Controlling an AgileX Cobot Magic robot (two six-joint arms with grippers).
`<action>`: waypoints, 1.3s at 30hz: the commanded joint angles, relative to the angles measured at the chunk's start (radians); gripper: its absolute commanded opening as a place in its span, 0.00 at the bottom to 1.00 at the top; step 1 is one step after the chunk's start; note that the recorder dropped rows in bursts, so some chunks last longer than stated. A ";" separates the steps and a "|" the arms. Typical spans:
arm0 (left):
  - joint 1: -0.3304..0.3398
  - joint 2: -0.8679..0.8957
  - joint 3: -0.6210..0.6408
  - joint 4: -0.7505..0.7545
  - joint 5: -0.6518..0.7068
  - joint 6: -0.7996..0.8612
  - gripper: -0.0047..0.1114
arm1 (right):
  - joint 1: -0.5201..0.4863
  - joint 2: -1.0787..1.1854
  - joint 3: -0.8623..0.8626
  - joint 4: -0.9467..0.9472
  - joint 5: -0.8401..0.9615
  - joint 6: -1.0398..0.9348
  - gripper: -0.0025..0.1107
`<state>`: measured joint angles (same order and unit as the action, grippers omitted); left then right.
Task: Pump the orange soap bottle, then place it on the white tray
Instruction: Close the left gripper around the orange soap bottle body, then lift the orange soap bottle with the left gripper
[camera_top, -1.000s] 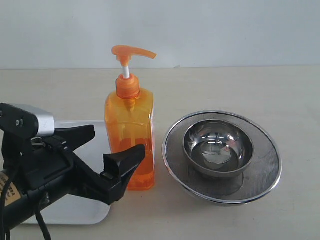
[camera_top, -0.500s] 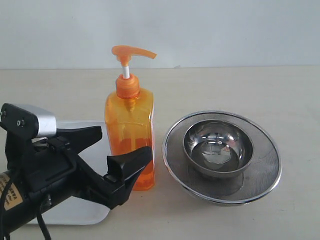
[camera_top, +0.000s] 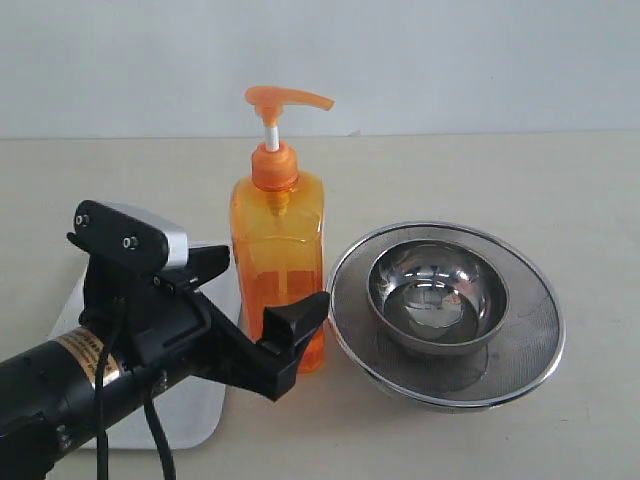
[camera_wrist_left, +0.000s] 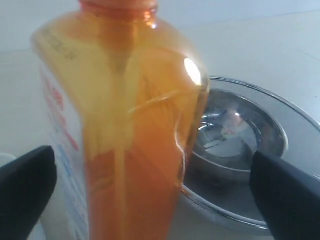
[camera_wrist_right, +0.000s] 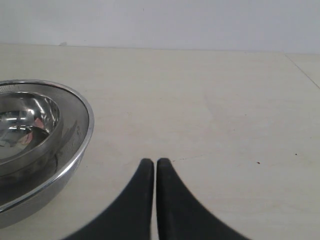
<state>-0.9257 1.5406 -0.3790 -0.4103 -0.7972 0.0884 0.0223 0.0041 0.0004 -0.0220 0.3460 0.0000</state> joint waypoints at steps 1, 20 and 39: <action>-0.003 0.014 -0.005 -0.098 -0.090 0.025 0.89 | -0.003 -0.004 0.000 -0.006 -0.012 0.000 0.02; -0.003 0.058 -0.094 0.006 -0.119 0.014 0.89 | -0.003 -0.004 0.000 -0.006 -0.012 0.000 0.02; 0.032 0.272 -0.163 -0.130 -0.332 0.098 0.89 | -0.003 -0.004 0.000 -0.006 -0.012 0.000 0.02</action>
<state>-0.9141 1.8104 -0.5207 -0.5125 -1.0994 0.1773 0.0223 0.0041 0.0004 -0.0220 0.3460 0.0000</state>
